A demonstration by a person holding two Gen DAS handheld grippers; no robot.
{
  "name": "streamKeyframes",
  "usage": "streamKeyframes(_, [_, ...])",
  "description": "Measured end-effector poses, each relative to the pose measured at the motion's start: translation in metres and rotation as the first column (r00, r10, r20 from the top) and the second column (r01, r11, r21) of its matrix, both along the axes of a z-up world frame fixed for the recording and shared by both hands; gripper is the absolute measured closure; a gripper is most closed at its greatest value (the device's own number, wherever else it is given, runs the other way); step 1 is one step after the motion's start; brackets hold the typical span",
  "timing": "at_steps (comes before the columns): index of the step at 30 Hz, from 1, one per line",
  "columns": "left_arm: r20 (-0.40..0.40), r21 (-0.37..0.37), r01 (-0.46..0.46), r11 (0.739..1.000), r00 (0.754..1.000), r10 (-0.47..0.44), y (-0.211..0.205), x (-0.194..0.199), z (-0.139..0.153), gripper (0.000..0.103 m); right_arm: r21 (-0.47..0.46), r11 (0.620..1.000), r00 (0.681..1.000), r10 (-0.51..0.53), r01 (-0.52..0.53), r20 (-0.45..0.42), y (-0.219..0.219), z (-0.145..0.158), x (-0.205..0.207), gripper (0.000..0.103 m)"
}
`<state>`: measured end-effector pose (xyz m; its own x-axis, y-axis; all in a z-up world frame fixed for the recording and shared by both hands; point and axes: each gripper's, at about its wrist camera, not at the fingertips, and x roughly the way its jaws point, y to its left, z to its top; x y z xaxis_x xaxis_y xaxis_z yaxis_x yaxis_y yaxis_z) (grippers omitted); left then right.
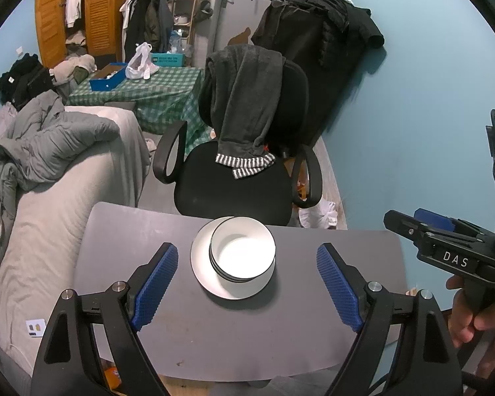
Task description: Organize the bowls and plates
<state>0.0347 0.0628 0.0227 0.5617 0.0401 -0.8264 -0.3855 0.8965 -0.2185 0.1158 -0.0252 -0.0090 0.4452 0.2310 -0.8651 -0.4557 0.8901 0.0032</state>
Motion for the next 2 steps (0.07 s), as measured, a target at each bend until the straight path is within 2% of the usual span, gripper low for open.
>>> streamKeyframes(2, [-0.006,0.0,-0.002,1.0,1.0,0.002,-0.0004,0.0004,-0.0004,0.016,-0.001,1.0,1.0,-0.001,0.001,0.0,0.0005,0.0,0.0002,0.03])
